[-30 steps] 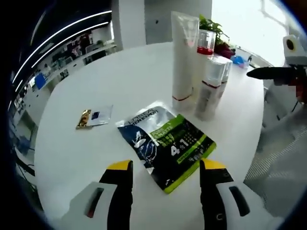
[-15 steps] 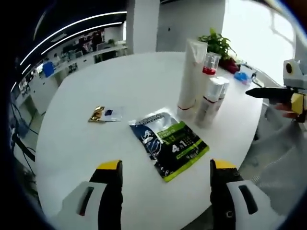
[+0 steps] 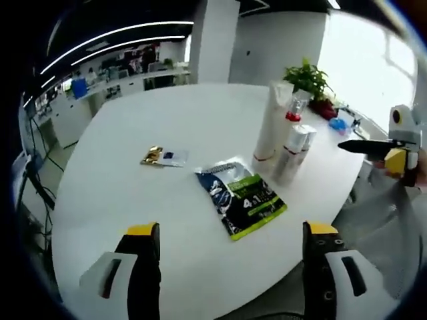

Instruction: Arrange the skincare products in the storage area until every visible bottle or jar stands upright without overlapping.

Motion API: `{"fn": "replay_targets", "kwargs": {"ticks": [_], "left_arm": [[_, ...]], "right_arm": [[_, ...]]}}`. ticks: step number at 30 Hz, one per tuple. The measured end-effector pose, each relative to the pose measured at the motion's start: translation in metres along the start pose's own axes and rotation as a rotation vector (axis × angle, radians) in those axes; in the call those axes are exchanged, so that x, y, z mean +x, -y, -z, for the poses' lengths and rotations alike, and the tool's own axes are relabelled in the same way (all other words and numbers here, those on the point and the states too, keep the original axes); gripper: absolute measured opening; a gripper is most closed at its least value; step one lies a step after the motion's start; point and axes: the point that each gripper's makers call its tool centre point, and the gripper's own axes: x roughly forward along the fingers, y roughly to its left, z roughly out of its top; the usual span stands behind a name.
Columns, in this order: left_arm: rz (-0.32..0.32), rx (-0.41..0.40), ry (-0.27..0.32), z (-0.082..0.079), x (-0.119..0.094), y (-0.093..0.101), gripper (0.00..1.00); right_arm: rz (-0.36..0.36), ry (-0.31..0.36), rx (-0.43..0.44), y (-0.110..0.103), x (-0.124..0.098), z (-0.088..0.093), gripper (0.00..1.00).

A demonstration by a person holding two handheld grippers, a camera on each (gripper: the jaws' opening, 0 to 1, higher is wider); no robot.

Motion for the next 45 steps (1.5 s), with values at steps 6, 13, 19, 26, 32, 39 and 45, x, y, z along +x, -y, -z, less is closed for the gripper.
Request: {"fn": "replay_targets", "kwargs": {"ticks": [6, 13, 19, 26, 32, 39, 45], "left_arm": [[-0.001, -0.075, 0.005, 0.003, -0.019, -0.004, 0.93], [-0.017, -0.042, 0.034, -0.004, -0.036, -0.012, 0.97], [-0.018, -0.057, 0.059, -0.006, -0.046, -0.018, 0.97], [-0.029, -0.020, 0.058, -0.003, -0.048, -0.023, 0.97], [-0.024, -0.015, 0.045, -0.001, -0.045, -0.024, 0.97], [-0.023, -0.019, 0.023, 0.003, -0.043, -0.024, 0.97], [-0.032, -0.024, -0.003, 0.007, -0.038, -0.027, 0.97]], "right_arm": [[0.023, 0.011, -0.018, 0.005, -0.001, 0.000, 1.00], [0.045, 0.009, -0.032, 0.007, 0.001, 0.001, 1.00], [0.050, -0.009, -0.033, 0.008, 0.000, 0.005, 1.00], [0.071, -0.001, -0.031, 0.015, -0.002, 0.006, 1.00], [0.080, 0.007, -0.015, 0.017, -0.004, 0.005, 1.00], [0.084, -0.004, -0.008, 0.018, -0.004, 0.007, 1.00], [0.088, -0.012, -0.004, 0.020, -0.003, 0.008, 1.00]]}}
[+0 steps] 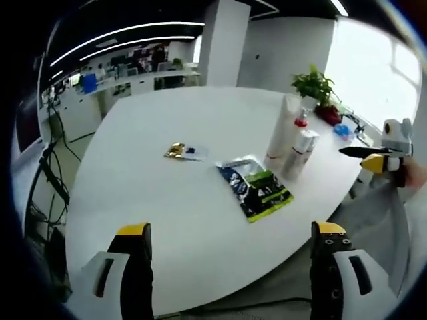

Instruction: Arrange the skincare products in the storage area until every visible bottle or jar stands upright without overlapping.

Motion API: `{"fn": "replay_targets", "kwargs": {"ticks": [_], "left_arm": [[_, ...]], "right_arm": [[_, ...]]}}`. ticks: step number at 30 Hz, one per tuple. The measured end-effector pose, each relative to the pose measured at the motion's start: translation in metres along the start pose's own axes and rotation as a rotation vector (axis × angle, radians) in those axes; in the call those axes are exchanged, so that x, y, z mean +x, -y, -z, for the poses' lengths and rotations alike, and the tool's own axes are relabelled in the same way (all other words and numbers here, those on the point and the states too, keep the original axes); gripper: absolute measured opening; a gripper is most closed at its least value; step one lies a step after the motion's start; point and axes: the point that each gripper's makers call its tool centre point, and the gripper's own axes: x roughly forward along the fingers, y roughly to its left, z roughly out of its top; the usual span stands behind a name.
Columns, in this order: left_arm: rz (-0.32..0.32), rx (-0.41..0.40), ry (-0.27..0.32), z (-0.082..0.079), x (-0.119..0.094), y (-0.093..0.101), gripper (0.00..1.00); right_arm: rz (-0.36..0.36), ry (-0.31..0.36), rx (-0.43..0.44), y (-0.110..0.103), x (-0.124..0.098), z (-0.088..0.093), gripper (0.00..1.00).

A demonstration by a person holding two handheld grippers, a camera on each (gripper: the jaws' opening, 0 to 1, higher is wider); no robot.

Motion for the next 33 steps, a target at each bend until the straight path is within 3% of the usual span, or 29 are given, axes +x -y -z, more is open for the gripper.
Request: {"fn": "replay_targets", "kwargs": {"ticks": [8, 18, 33], "left_arm": [[-0.006, 0.011, -0.046, 0.002, 0.009, -0.004, 0.97], [0.002, 0.051, -0.099, -0.004, 0.039, -0.006, 0.97], [0.007, 0.110, -0.180, -0.026, 0.081, -0.017, 0.96]], "right_arm": [[0.001, -0.015, -0.003, 0.001, 0.001, 0.002, 0.98], [0.010, -0.021, 0.000, 0.004, 0.001, 0.003, 0.99], [0.020, -0.046, -0.028, 0.004, 0.003, 0.007, 0.99]]}}
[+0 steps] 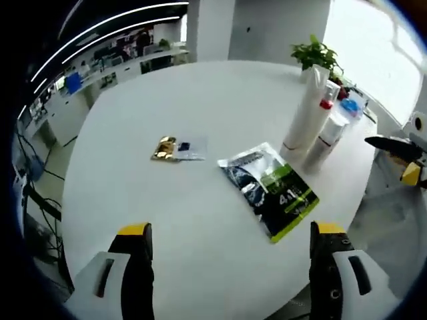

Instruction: Arrange the skincare products in the storage area until every visible bottle or jar stands upright without overlapping.

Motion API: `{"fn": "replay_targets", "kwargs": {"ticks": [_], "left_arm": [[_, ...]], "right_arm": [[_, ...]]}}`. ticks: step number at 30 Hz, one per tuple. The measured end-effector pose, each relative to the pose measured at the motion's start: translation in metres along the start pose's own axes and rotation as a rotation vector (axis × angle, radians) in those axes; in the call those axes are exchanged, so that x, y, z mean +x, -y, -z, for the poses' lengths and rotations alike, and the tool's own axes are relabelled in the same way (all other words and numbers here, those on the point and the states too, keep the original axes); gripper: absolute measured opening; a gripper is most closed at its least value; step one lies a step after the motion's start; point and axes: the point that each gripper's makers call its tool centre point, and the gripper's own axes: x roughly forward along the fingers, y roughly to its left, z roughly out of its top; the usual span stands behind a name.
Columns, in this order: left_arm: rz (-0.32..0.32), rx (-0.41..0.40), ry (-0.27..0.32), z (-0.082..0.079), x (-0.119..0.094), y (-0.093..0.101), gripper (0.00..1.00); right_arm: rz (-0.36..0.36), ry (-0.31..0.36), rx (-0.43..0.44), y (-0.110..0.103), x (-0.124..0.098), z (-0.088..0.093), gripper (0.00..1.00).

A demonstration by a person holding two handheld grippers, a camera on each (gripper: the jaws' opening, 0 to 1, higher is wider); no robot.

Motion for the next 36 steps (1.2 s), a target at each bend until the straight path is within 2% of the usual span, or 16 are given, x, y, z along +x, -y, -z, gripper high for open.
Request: {"fn": "replay_targets", "kwargs": {"ticks": [6, 11, 21, 36], "left_arm": [[0.004, 0.029, 0.004, -0.021, 0.017, -0.004, 0.96], [0.002, 0.045, -0.004, -0.032, 0.032, -0.009, 0.93], [-0.019, 0.050, -0.047, -0.048, 0.064, -0.020, 0.84], [-0.111, 0.029, -0.094, -0.063, 0.105, -0.057, 0.72]], "right_arm": [[0.003, -0.017, -0.007, 0.000, 0.001, 0.003, 0.99], [0.008, -0.027, -0.004, 0.001, 0.002, 0.004, 0.98], [0.019, -0.047, -0.003, 0.003, 0.003, 0.007, 0.98], [0.026, -0.070, 0.013, 0.005, 0.004, 0.010, 0.98]]}}
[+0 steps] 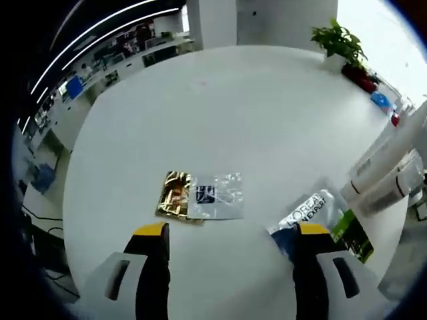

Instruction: Arrange the skincare products in the storage area until every visible bottle or jar stands upright without overlapping.

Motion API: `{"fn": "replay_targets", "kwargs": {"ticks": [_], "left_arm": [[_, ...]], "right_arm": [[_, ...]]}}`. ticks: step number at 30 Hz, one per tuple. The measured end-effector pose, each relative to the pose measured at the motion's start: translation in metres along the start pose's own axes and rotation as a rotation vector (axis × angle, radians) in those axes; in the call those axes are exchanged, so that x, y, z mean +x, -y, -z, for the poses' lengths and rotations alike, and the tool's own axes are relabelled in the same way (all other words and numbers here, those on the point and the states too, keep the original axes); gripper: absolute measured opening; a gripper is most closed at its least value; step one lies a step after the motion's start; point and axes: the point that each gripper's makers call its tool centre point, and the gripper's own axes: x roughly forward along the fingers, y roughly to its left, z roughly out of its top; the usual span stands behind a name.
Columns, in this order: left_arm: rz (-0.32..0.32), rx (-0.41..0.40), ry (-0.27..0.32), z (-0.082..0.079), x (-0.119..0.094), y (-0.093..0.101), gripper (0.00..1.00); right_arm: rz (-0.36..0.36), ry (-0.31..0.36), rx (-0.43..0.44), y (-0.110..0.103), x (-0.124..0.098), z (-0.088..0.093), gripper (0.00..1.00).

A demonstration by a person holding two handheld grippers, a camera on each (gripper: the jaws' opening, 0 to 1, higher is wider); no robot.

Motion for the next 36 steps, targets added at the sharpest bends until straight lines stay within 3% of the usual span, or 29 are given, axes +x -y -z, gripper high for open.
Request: {"fn": "replay_targets", "kwargs": {"ticks": [20, 28, 31, 33, 36], "left_arm": [[-0.010, -0.023, -0.045, -0.012, 0.040, -0.013, 0.57], [-0.001, -0.029, -0.039, -0.013, 0.040, -0.013, 0.55], [-0.005, -0.032, -0.029, -0.014, 0.039, -0.014, 0.51], [-0.007, -0.031, -0.019, -0.015, 0.038, -0.014, 0.40], [-0.010, -0.038, -0.010, -0.015, 0.038, -0.015, 0.39]], "right_arm": [[0.026, -0.018, 0.012, 0.005, 0.001, 0.003, 0.97], [0.031, -0.020, 0.015, 0.006, 0.001, 0.003, 0.97], [0.034, -0.020, 0.017, 0.006, 0.001, 0.003, 0.97], [0.034, -0.019, 0.017, 0.006, 0.001, 0.003, 0.97], [0.035, -0.020, 0.014, 0.006, 0.001, 0.003, 0.97]]}}
